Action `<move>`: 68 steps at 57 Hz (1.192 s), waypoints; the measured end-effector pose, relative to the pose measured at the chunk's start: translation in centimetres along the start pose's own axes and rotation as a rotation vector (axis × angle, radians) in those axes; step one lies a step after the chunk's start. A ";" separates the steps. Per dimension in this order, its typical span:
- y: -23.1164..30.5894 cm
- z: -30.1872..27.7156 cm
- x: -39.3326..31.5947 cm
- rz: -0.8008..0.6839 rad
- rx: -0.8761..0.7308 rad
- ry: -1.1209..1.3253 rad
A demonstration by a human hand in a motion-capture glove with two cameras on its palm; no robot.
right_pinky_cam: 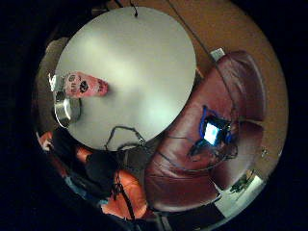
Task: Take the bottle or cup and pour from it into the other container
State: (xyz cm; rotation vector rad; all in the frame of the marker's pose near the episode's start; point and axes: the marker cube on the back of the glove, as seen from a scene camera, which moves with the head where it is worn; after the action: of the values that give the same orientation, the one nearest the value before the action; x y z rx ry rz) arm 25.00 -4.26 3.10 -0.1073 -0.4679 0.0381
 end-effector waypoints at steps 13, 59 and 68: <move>-0.1 2.2 3.6 0.035 -0.059 -0.163; -1.2 8.5 7.7 0.042 -0.025 -0.475; -1.1 10.1 7.7 0.045 -0.017 -0.526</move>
State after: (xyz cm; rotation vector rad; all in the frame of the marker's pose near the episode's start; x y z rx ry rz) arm 27.34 -3.96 15.60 -0.1250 -0.9914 0.1081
